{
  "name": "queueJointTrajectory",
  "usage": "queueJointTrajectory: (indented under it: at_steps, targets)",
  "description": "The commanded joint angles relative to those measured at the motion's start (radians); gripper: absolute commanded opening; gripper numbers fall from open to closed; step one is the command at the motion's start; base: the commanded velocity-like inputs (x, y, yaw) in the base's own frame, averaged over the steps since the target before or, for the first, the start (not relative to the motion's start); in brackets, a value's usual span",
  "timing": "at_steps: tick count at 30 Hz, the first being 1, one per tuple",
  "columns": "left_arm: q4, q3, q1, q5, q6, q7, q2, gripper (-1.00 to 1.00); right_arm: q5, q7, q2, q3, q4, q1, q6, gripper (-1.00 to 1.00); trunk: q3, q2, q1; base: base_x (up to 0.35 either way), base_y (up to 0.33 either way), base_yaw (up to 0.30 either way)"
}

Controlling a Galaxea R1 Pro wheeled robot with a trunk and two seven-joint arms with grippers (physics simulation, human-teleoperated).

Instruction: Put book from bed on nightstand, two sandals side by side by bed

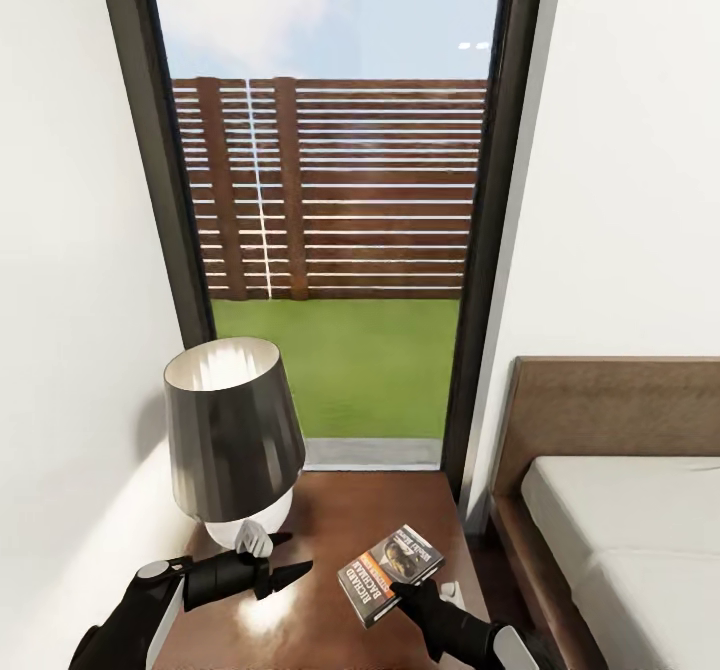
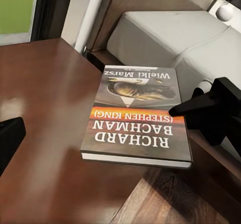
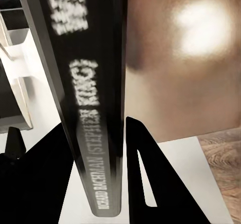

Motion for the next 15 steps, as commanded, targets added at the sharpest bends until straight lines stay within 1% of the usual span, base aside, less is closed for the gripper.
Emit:
queueJointTrajectory:
  at_steps: [1, 13, 15]
  targets:
    - [-0.001, 0.004, -0.001, -0.006, 0.009, -0.007, -0.001, 1.00, 0.000, 0.001, 0.001, -0.007, -0.001, -0.001, 0.007, -1.00, -0.004, -0.008, 0.004, 0.000, 0.000, 0.000]
    - [-0.001, 0.004, -0.001, -0.006, 0.009, -0.007, -0.001, 1.00, 0.000, 0.001, 0.002, -0.007, -0.001, -0.001, 0.007, -1.00, -0.042, -0.092, 0.050, 0.000, 0.000, 0.000]
    - [-0.001, 0.004, -0.001, -0.006, 0.009, -0.007, -0.001, 1.00, 0.000, 0.001, 0.002, -0.007, -0.001, -0.001, 0.007, -1.00, -0.042, -0.092, 0.050, 0.000, 0.000, 0.000]
